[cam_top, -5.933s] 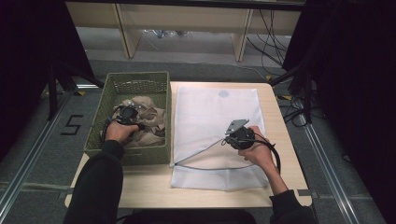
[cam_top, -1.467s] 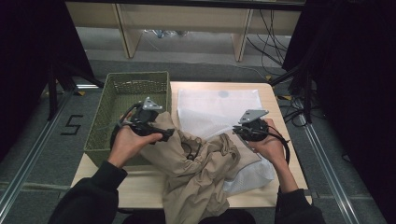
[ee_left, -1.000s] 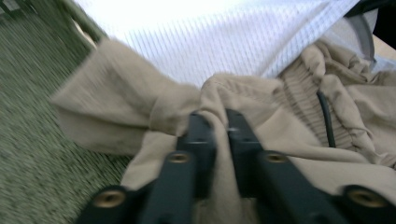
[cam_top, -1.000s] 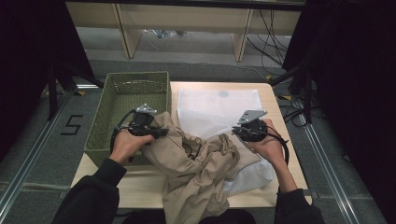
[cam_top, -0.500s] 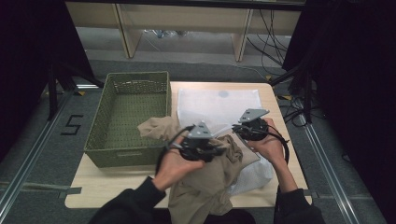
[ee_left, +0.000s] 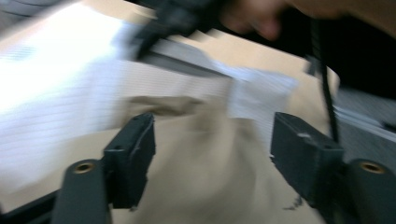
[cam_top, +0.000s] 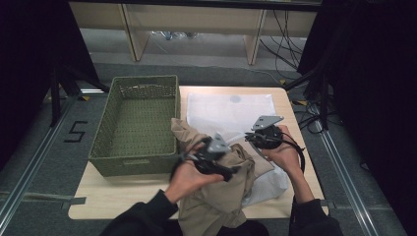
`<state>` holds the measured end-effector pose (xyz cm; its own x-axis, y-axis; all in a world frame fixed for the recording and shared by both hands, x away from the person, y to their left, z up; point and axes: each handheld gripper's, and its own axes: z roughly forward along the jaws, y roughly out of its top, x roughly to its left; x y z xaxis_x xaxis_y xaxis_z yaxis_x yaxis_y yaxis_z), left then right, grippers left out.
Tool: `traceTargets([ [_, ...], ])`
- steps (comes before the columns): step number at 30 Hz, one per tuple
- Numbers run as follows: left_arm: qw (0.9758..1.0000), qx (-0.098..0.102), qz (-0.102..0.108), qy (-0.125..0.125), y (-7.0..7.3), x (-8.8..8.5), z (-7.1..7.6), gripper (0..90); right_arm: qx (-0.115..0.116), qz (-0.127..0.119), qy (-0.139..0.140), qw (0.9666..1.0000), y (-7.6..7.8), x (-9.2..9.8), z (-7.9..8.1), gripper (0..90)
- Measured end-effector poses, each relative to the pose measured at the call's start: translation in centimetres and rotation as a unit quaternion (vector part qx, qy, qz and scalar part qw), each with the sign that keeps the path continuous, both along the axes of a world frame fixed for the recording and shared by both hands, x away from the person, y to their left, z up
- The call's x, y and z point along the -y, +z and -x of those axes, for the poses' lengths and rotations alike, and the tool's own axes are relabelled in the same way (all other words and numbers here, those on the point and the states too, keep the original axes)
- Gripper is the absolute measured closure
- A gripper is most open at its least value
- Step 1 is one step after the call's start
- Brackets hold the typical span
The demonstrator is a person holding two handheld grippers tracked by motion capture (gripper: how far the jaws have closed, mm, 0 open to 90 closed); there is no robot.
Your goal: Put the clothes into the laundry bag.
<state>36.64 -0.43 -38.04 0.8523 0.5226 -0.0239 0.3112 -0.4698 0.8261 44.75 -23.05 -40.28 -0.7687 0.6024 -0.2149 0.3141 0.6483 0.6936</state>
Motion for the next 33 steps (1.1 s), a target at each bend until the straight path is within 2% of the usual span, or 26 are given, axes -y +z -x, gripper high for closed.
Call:
traceTargets([
  [1, 0.9995, -0.009, 0.005, 0.029, 0.6, -1.3, -0.5, 26.4, 0.0, 0.0, 0.0, 1.0, 0.0, 0.0, 0.0, 89.7],
  [2, 0.9989, -0.009, 0.002, 0.047, 0.8, -2.5, -1.4, 23.0, 0.0, 0.001, 0.0, 1.0, 0.0, -0.1, 0.0, 89.8],
  [3, 0.9965, -0.025, -0.003, 0.079, 0.7, -3.6, -2.4, 20.4, 0.002, 0.004, 0.007, 1.0, 0.0, -0.2, -0.1, 89.7],
  [4, 0.9949, -0.03, -0.021, 0.093, 0.1, -4.2, -3.3, 15.5, 0.0, 0.006, 0.009, 0.9999, 0.0, -0.4, 0.0, 89.8],
  [5, 0.9937, -0.035, -0.043, 0.097, -0.5, -4.4, -3.9, 16.0, 0.0, 0.006, 0.006, 1.0, 0.0, -0.4, 0.0, 89.7],
  [7, 0.9893, -0.072, -0.055, 0.114, -2.7, -4.1, -5.0, 16.0, 0.004, 0.007, 0.009, 0.9999, -0.1, -0.4, -0.1, 89.7],
  [8, 0.9875, -0.083, -0.081, 0.107, -3.7, -3.6, -5.3, 16.1, 0.002, 0.007, 0.006, 1.0, -0.1, -0.5, 0.0, 89.7],
  [9, 0.9858, -0.085, -0.109, 0.095, -5.0, -2.7, -5.4, 16.8, 0.0, 0.007, 0.004, 1.0, -0.1, -0.5, 0.0, 89.8],
  [10, 0.9857, -0.089, -0.117, 0.083, -5.6, -2.3, -5.4, 20.7, 0.0, 0.009, 0.004, 0.9999, -0.1, -0.4, 0.0, 89.7],
  [11, 0.987, -0.103, -0.107, 0.061, -6.5, -1.8, -5.6, 31.5, -0.001, 0.009, 0.004, 1.0, -0.1, -0.4, 0.0, 89.8],
  [12, 0.986, -0.113, -0.119, 0.032, -7.1, -1.2, -5.3, 46.1, -0.001, 0.009, 0.004, 0.9999, -0.1, -0.4, 0.0, 89.7],
  [13, 0.9875, -0.101, -0.118, 0.026, -7.5, -0.6, -4.8, 53.3, 0.0, 0.011, 0.005, 0.9999, -0.3, -0.5, 0.0, 89.7],
  [14, 0.9869, -0.091, -0.133, 0.002, -7.4, -0.3, -4.4, 72.7, 0.004, 0.018, 0.008, 0.9998, -0.4, -0.8, 0.0, 89.8],
  [15, 0.9883, -0.084, -0.128, 0.001, -7.3, 0.0, -4.0, 72.7, 0.004, 0.018, 0.008, 0.9998, -0.4, -0.8, 0.0, 89.8],
  [16, 0.9913, -0.069, -0.112, 0.005, -6.9, 0.6, -3.3, 77.4, 0.004, 0.018, 0.007, 0.9998, -0.4, -0.9, 0.0, 89.8],
  [17, 0.9927, -0.053, -0.109, 0.002, -6.4, 0.8, -2.9, 82.1, 0.007, 0.013, 0.01, 0.9999, -0.2, -1.1, 0.1, 89.8],
  [18, 0.9941, -0.05, -0.096, -0.008, -5.9, 0.9, -2.8, 82.1, 0.007, 0.013, 0.01, 0.9999, -0.2, -1.1, 0.1, 89.8],
  [19, 0.996, -0.051, -0.072, -0.015, -5.2, 1.2, -2.5, 82.7, 0.005, 0.011, 0.009, 0.9999, -0.1, -1.1, 0.2, 89.8],
  [20, 0.9968, -0.05, -0.06, -0.014, -4.8, 1.6, -2.3, 82.9, 0.011, 0.01, 0.014, 0.9998, 0.1, -1.3, 0.2, 89.8],
  [22, 0.9975, -0.038, -0.055, -0.023, -4.1, 2.3, -2.2, 83.2, 0.016, 0.005, 0.015, 0.9998, 0.5, -1.6, 0.5, 89.8],
  [23, 0.9979, -0.036, -0.051, -0.016, -4.1, 2.8, -2.2, 83.4, 0.02, 0.002, 0.018, 0.9996, 0.6, -1.8, 0.6, 89.8],
  [25, 0.9974, -0.03, -0.064, -0.013, -4.6, 3.8, -2.8, 83.7, 0.024, 0.001, 0.023, 0.9994, 1.0, -2.1, 0.8, 89.7],
  [27, 0.9965, -0.024, -0.078, 0.02, -5.5, 4.2, -4.1, 83.9, 0.03, 0.004, 0.026, 0.9992, 1.2, -2.2, 1.0, 89.8],
  [29, 0.9955, -0.04, -0.062, 0.06, -6.2, 3.9, -5.9, 84.3, 0.027, 0.006, 0.022, 0.9994, 1.3, -2.1, 1.1, 89.8],
  [30, 0.9937, -0.046, -0.058, 0.085, -6.4, 3.5, -6.9, 84.4, 0.026, 0.006, 0.021, 0.9994, 1.3, -1.9, 1.1, 89.8],
  [33, 0.9905, -0.04, -0.05, 0.122, -5.9, 2.6, -8.6, 84.5, 0.025, -0.002, 0.016, 0.9995, 1.3, -1.7, 1.0, 89.8],
])
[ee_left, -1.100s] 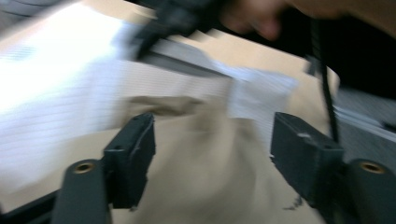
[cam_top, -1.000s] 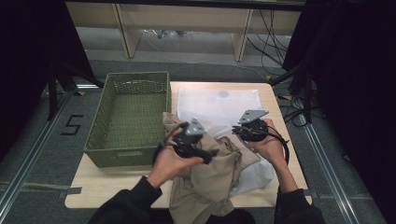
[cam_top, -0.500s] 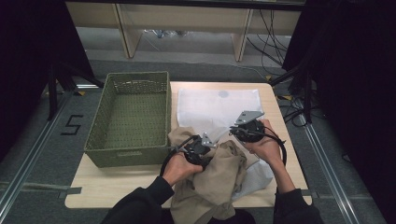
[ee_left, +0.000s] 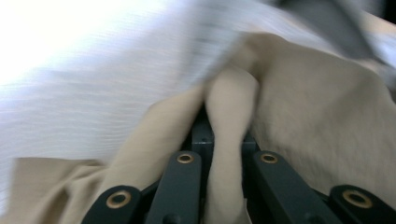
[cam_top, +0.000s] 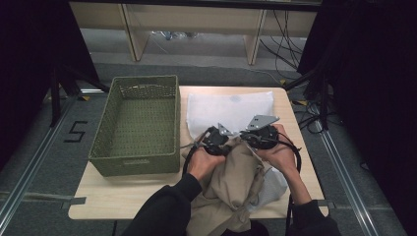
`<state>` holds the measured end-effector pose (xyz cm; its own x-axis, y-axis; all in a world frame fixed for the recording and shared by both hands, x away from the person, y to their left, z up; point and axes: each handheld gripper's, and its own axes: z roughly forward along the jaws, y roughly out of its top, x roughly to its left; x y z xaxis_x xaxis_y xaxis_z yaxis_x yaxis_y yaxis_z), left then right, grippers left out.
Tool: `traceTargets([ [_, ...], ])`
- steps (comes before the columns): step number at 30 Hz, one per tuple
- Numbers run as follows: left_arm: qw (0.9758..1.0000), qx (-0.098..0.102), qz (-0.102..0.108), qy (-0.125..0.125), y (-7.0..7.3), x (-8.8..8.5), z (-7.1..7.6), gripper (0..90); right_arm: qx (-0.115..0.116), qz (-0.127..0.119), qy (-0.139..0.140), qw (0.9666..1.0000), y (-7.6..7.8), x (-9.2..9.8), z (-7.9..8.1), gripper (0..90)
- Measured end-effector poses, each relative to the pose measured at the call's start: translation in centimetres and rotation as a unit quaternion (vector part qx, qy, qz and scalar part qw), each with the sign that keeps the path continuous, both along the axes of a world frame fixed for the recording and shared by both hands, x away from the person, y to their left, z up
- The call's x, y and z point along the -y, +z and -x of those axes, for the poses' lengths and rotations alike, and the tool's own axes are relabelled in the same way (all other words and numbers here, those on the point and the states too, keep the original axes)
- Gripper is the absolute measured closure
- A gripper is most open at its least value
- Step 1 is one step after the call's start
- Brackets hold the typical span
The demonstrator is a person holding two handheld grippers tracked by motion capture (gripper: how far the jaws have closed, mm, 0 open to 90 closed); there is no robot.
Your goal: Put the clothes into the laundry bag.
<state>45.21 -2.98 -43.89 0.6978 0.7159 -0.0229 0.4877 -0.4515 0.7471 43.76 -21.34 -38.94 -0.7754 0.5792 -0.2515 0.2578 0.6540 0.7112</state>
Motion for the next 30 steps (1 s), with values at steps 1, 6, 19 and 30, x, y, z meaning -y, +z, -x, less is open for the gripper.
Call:
traceTargets([
  [1, 1.0, 0.005, 0.001, 0.008, 0.3, -0.3, -0.3, 84.4, 0.002, -0.003, 0.0, 1.0, 0.1, 0.1, 0.0, 89.9],
  [6, 0.9999, -0.006, 0.003, -0.015, 0.1, -0.4, 1.0, 67.8, 0.009, -0.009, 0.002, 0.9999, 0.5, 0.2, 0.1, 89.9],
  [19, 0.9886, -0.051, -0.005, -0.141, 0.1, -1.9, 6.0, 15.3, -0.005, 0.003, 0.0, 1.0, -0.1, -0.1, 0.1, 89.8],
  [30, 0.9971, 0.053, -0.02, -0.05, 0.7, 0.7, 4.6, 83.7, 0.003, 0.01, 0.019, 0.9998, 0.8, -0.6, 1.0, 89.9],
])
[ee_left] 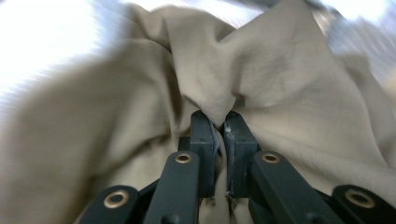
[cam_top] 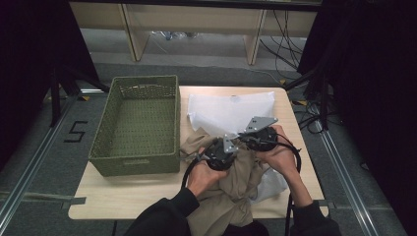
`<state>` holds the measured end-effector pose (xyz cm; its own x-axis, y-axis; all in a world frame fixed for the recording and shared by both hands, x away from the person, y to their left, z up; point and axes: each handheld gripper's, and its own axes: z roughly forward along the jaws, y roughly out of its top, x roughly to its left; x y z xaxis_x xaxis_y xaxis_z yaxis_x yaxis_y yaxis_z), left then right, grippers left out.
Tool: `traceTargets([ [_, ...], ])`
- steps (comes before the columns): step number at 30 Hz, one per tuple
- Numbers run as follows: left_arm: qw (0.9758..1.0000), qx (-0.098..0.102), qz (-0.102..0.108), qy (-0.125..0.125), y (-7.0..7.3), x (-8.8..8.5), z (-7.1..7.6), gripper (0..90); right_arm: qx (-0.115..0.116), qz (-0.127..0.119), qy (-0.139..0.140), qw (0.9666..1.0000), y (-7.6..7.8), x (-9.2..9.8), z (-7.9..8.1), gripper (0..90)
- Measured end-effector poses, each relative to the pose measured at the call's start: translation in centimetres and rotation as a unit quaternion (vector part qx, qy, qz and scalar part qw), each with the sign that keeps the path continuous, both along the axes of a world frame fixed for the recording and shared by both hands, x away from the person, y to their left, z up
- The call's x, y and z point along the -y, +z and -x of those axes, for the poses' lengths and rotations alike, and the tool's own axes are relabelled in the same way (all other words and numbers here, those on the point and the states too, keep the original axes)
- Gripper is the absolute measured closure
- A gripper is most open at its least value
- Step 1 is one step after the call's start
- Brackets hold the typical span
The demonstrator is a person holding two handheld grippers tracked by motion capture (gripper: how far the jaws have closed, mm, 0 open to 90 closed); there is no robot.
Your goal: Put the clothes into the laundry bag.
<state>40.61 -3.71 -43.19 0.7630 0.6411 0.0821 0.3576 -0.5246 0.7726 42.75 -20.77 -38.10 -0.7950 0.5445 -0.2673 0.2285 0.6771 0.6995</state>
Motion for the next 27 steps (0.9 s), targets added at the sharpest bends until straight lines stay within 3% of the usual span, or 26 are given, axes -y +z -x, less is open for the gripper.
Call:
traceTargets([
  [2, 0.9991, 0.012, 0.032, 0.024, 1.1, -0.4, -0.5, 83.4, 0.012, -0.009, 0.004, 0.9999, 1.0, 0.1, 0.4, 89.9],
  [4, 0.9988, 0.017, 0.032, 0.034, 1.2, -0.5, -0.7, 82.8, 0.017, -0.012, 0.0, 0.9998, 1.2, 0.1, 0.5, 89.9],
  [6, 0.9994, 0.004, 0.009, 0.032, -0.3, 0.1, -0.7, 79.7, 0.014, -0.011, 0.001, 0.9998, 1.2, 0.1, 0.5, 89.8],
  [8, 0.9992, -0.036, 0.005, 0.018, -2.9, 0.9, -0.7, 74.6, 0.009, -0.004, -0.001, 1.0, 0.7, 0.1, 0.3, 89.9],
  [9, 0.9988, -0.044, 0.0, 0.02, -3.6, 1.0, -0.5, 72.1, -0.002, -0.004, -0.004, 1.0, 0.4, 0.0, 0.3, 89.8],
  [11, 0.9985, -0.048, 0.019, 0.018, -4.4, 0.8, -0.2, 66.5, -0.003, 0.0, -0.003, 1.0, -0.1, 0.1, 0.2, 89.8],
  [12, 0.9985, -0.045, 0.02, 0.024, -4.0, 0.3, -0.1, 60.9, -0.007, -0.001, -0.005, 1.0, -0.2, 0.2, 0.1, 89.8],
  [14, 0.9973, -0.048, 0.046, 0.032, -2.7, -1.0, 0.1, 46.9, -0.009, -0.003, -0.005, 0.9999, -0.2, 0.6, 0.1, 89.8],
  [16, 0.9977, -0.031, 0.05, 0.034, -0.7, -2.7, 0.3, 39.2, -0.009, -0.006, -0.007, 0.9999, -0.2, 0.8, 0.0, 89.8],
  [17, 0.9972, -0.015, 0.055, 0.049, 0.2, -3.4, 0.2, 35.6, -0.006, -0.007, -0.006, 0.9999, -0.1, 0.9, 0.0, 89.8],
  [19, 0.9982, 0.003, 0.025, 0.053, 1.9, -4.8, -0.5, 31.0, -0.011, -0.008, -0.007, 0.9999, -0.2, 0.9, 0.0, 89.8],
  [21, 0.9969, 0.011, 0.008, 0.077, 2.5, -5.4, -1.9, 25.3, -0.01, -0.007, -0.004, 0.9999, -0.2, 0.6, 0.0, 89.8],
  [22, 0.9973, 0.02, -0.005, 0.07, 2.4, -5.4, -2.6, 25.3, -0.01, -0.007, -0.004, 0.9999, -0.2, 0.6, 0.0, 89.8],
  [23, 0.9969, 0.017, -0.028, 0.071, 1.7, -5.3, -3.5, 25.9, -0.007, -0.004, 0.0, 1.0, -0.2, 0.6, 0.0, 89.8],
  [24, 0.9965, 0.004, -0.036, 0.075, 1.1, -5.0, -4.0, 25.6, -0.011, -0.006, -0.003, 0.9999, -0.2, 0.5, 0.1, 89.8],
  [25, 0.9957, -0.019, -0.058, 0.07, 0.0, -4.6, -4.9, 23.9, -0.011, -0.006, -0.003, 0.9999, -0.3, 0.5, 0.1, 89.8],
  [27, 0.9937, -0.048, -0.079, 0.064, -2.0, -3.7, -5.9, 26.2, -0.007, -0.006, 0.004, 0.9999, -0.3, 0.6, -0.1, 89.8],
])
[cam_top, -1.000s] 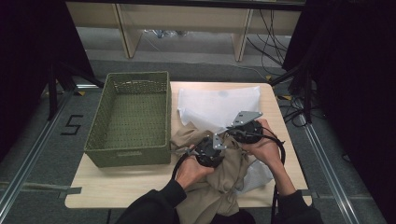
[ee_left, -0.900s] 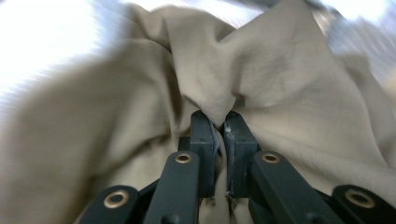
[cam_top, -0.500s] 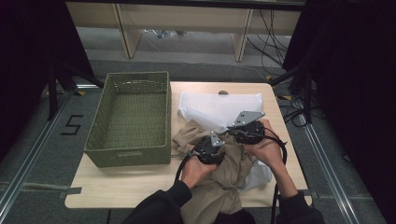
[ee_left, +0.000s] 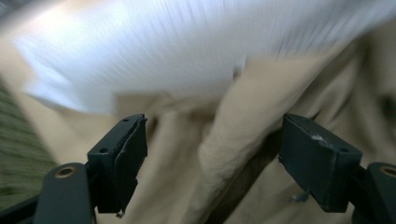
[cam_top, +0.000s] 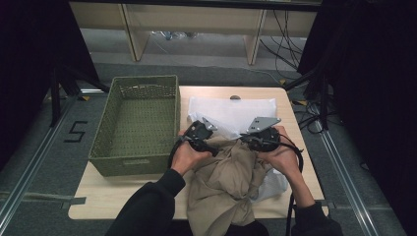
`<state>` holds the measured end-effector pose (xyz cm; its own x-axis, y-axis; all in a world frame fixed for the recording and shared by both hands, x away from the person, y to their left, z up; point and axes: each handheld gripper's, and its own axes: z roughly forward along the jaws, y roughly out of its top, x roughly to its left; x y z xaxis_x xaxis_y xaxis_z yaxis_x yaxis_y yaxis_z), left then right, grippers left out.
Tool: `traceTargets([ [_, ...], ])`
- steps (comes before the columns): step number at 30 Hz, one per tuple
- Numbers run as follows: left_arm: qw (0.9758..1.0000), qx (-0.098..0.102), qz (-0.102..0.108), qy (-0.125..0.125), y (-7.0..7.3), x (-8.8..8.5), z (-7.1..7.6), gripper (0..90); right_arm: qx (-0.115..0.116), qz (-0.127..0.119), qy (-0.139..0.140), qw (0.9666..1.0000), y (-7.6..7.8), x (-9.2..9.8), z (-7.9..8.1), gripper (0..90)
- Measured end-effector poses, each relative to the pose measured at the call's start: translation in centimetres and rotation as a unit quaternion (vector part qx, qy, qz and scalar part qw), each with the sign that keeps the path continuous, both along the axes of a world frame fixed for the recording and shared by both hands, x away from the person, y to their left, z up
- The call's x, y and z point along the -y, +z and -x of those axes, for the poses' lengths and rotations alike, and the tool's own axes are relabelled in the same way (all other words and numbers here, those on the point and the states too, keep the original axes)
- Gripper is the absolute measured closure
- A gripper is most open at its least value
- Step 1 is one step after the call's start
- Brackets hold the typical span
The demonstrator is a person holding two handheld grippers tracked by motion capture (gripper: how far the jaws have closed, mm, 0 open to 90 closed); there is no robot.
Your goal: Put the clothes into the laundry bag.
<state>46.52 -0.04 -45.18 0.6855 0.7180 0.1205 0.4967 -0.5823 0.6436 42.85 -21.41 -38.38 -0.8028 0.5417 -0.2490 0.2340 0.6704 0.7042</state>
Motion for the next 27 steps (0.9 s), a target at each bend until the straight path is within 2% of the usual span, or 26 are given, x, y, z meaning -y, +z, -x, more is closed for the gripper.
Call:
traceTargets([
  [1, 0.9999, -0.01, -0.006, -0.009, -0.7, 0.2, -0.3, 38.8, -0.001, -0.001, -0.005, 1.0, 0.0, 0.1, 0.0, 89.8],
  [2, 0.9983, -0.055, 0.012, -0.01, -1.6, 0.8, -0.3, 58.5, 0.0, -0.002, -0.003, 1.0, -0.1, 0.2, -0.1, 89.8],
  [3, 0.9982, -0.056, 0.016, -0.009, -1.8, 0.9, -0.2, 70.0, 0.0, 0.001, -0.002, 1.0, -0.2, 0.3, -0.2, 89.8],
  [4, 0.9986, -0.049, 0.016, -0.014, -1.6, 1.2, 0.3, 78.0, -0.006, -0.001, -0.011, 0.9999, -0.2, 0.3, -0.1, 89.8],
  [5, 0.9984, -0.041, 0.015, -0.035, -0.6, 1.2, 1.5, 85.0, -0.001, 0.001, -0.006, 1.0, -0.3, 0.5, -0.3, 89.8],
  [6, 0.9984, -0.041, 0.015, -0.035, -0.6, 1.2, 1.5, 85.7, -0.001, 0.001, -0.006, 1.0, -0.3, 0.5, -0.3, 89.8],
  [8, 0.9964, -0.041, 0.035, -0.066, 1.1, 0.9, 3.4, 86.3, -0.002, 0.0, -0.012, 0.9999, -0.2, 0.5, -0.3, 89.8],
  [9, 0.9957, -0.021, 0.058, -0.069, 1.9, 1.0, 4.8, 86.6, -0.001, 0.0, -0.012, 0.9999, -0.2, 0.5, -0.3, 89.8],
  [11, 0.9932, -0.017, 0.076, -0.086, 2.9, 1.2, 6.4, 86.6, -0.002, -0.002, -0.012, 0.9999, -0.1, 0.3, -0.2, 89.8],
  [12, 0.9909, -0.027, 0.093, -0.094, 3.1, 1.4, 6.8, 86.3, 0.0, -0.002, -0.01, 0.9999, -0.1, 0.1, -0.1, 89.8],
  [13, 0.9865, -0.046, 0.122, -0.099, 3.2, 1.8, 7.2, 86.3, 0.0, -0.002, -0.01, 0.9999, -0.1, 0.1, -0.1, 89.8],
  [14, 0.9817, -0.06, 0.142, -0.113, 3.1, 2.5, 7.6, 85.9, 0.002, 0.001, -0.01, 1.0, -0.1, 0.0, 0.0, 89.8],
  [16, 0.9815, -0.062, 0.134, -0.122, 2.5, 4.0, 7.9, 84.0, 0.004, -0.002, -0.006, 1.0, 0.1, -0.3, 0.1, 89.8],
  [17, 0.9827, -0.059, 0.128, -0.12, 1.9, 4.7, 7.7, 82.8, 0.004, -0.004, -0.003, 1.0, 0.2, -0.3, 0.1, 89.8],
  [18, 0.9852, -0.053, 0.122, -0.108, 1.3, 5.2, 7.4, 82.6, 0.001, -0.008, -0.005, 1.0, 0.2, -0.4, 0.2, 89.8],
  [19, 0.9843, -0.061, 0.129, -0.104, 0.5, 5.7, 6.8, 82.7, 0.0, -0.009, -0.004, 0.9999, 0.3, -0.4, 0.2, 89.8],
  [20, 0.9848, -0.064, 0.133, -0.092, -0.2, 6.0, 6.2, 82.9, 0.008, -0.005, 0.004, 0.9999, 0.3, -0.3, 0.1, 89.8],
  [21, 0.9863, -0.062, 0.135, -0.071, -0.9, 6.1, 5.6, 82.7, 0.004, -0.008, -0.004, 1.0, 0.3, -0.1, 0.1, 89.8],
  [23, 0.9856, -0.071, 0.141, -0.059, -1.9, 6.0, 4.6, 80.6, -0.006, -0.01, -0.014, 0.9998, 0.2, 0.2, 0.1, 89.8],
  [24, 0.984, -0.076, 0.147, -0.065, -2.2, 5.8, 4.5, 78.7, -0.005, -0.009, -0.018, 0.9998, 0.0, 0.4, 0.0, 89.8],
  [25, 0.983, -0.074, 0.149, -0.076, -2.0, 5.6, 4.7, 74.3, 0.002, -0.006, -0.005, 1.0, -0.1, 0.7, -0.2, 89.8],
  [26, 0.9843, -0.065, 0.142, -0.083, -1.5, 5.3, 5.0, 67.1, -0.002, -0.009, -0.013, 0.9999, -0.1, 0.8, -0.1, 89.8],
  [27, 0.9863, -0.053, 0.132, -0.084, -0.8, 4.9, 5.5, 58.0, -0.008, -0.013, -0.01, 0.9998, -0.2, 1.0, -0.2, 89.8],
])
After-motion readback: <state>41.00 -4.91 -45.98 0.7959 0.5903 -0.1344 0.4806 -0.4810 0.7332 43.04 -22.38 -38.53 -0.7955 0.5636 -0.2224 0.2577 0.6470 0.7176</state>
